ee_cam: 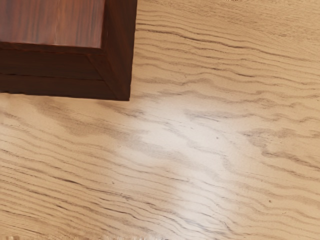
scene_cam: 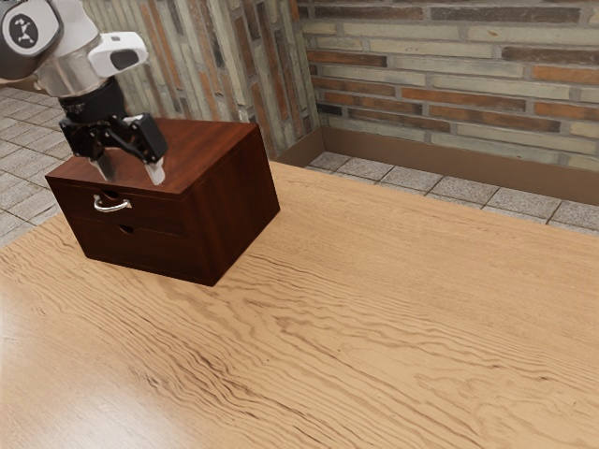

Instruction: Pull the drawer handle with one arm to open the drawer

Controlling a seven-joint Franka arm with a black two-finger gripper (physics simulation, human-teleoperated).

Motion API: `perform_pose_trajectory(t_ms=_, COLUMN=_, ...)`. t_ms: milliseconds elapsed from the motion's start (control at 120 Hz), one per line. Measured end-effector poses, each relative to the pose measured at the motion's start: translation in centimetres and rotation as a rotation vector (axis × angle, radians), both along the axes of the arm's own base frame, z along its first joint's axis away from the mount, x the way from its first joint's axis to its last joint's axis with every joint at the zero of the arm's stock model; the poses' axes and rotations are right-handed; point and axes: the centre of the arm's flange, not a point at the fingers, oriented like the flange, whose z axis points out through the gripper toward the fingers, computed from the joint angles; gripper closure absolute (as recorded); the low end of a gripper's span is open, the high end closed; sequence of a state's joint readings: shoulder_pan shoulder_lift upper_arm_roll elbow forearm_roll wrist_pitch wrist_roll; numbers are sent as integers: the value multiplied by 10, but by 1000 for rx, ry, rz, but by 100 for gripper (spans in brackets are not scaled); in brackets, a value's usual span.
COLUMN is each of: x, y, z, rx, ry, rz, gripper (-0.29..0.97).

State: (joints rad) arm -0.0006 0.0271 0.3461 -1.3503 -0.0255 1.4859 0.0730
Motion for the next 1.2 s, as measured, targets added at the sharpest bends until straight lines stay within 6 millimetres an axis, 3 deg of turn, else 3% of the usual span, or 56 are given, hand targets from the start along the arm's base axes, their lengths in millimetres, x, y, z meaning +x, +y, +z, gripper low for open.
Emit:
perform_pose_trajectory(t_ms=175, x=-52, y=115, z=-4, rx=3, ry=10, rz=231, gripper=0)
perform_pose_trajectory(t_ms=233, x=-69, y=141, z=-6, rx=3, ry=12, rz=286, gripper=0)
perform_pose_trajectory(t_ms=292, x=-78, y=155, z=-6, rx=3, ry=13, rz=316, gripper=0)
perform_pose_trajectory(t_ms=375, x=-78, y=154, z=-6, rx=3, ry=13, rz=314, gripper=0)
perform_pose_trajectory(t_ms=542, x=-47, y=116, z=-16, rx=-4, ry=42, rz=229, gripper=0)
perform_pose_trajectory(t_ms=625, x=-41, y=107, z=-20, rx=-9, ry=58, rz=210, gripper=0)
perform_pose_trajectory(t_ms=833, x=-54, y=130, z=-22, rx=-16, ry=60, rz=304, gripper=0)
perform_pose_trajectory(t_ms=1083, x=-49, y=144, z=-7, rx=-21, ry=-102, rz=727, gripper=0)
perform_pose_trajectory(t_ms=1200, x=-41, y=149, z=-13, rx=-47, ry=-182, rz=900, gripper=0)
